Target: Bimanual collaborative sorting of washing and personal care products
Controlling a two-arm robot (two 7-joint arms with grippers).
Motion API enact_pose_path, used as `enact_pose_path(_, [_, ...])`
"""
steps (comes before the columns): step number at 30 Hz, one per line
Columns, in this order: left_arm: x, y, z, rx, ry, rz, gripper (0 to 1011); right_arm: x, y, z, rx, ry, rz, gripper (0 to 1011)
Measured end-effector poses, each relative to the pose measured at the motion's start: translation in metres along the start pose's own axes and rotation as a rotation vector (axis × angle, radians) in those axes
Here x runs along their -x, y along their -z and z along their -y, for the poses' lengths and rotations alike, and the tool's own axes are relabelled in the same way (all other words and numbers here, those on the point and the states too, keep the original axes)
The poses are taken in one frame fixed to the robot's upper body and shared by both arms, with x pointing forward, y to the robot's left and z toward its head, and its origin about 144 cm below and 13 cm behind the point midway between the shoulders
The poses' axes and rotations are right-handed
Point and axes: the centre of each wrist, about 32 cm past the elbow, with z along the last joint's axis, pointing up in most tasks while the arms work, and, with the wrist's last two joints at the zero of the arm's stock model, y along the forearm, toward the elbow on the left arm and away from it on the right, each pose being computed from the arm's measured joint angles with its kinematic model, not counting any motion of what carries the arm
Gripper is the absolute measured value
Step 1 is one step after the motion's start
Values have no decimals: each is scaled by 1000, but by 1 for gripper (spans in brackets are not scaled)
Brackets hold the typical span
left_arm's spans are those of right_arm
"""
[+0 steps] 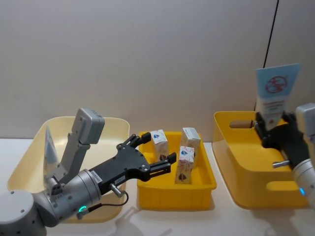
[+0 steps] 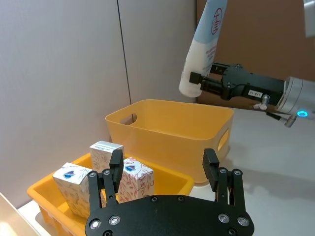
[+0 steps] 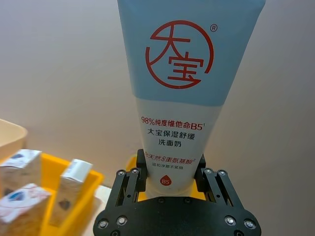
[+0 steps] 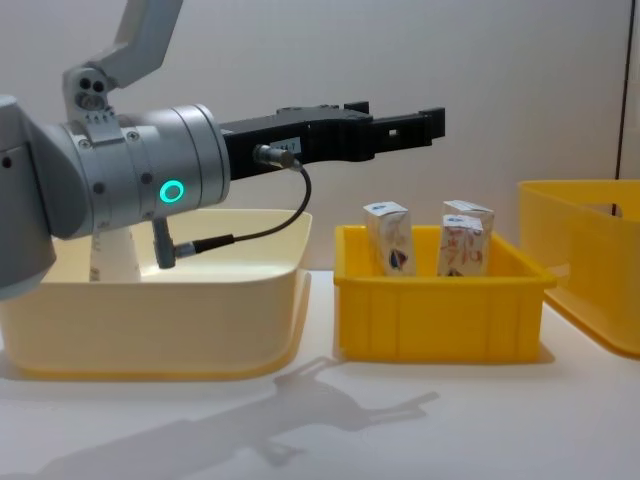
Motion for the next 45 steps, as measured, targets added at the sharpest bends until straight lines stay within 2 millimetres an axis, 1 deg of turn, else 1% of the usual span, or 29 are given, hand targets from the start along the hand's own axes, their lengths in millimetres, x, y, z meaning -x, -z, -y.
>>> enact_pose_path(5, [0, 0, 0, 0, 0, 0, 1003, -10, -1, 1, 42, 49, 17, 535])
enact_pose_path(13, [0, 0, 0, 0, 0, 0, 1003, -16, -3, 2, 119, 63, 20, 536])
enact_pose_path(23, [0, 0, 0, 0, 0, 0, 1003, -13, -5, 1, 218, 21, 7, 536])
enact_pose_path(34, [0, 0, 0, 0, 0, 0, 1003, -5, 2, -3, 299, 5, -15, 541])
enact_pose_path(37, [0, 0, 0, 0, 0, 0, 1003, -4, 2, -4, 308, 4, -18, 598])
enact_pose_path(39, [0, 0, 0, 0, 0, 0, 1003, -3, 3, -4, 316, 3, -20, 680])
enact_pose_path(40, [0, 0, 0, 0, 0, 0, 1003, -3, 3, -4, 318, 3, -20, 699])
enact_pose_path(41, [0, 0, 0, 0, 0, 0, 1003, -3, 3, -5, 321, 2, -21, 739])
enact_pose_path(43, [0, 0, 0, 0, 0, 0, 1003, -2, 4, -5, 327, 1, -23, 768])
enact_pose_path(45, [0, 0, 0, 0, 0, 0, 1003, -2, 4, -5, 328, 1, -23, 850])
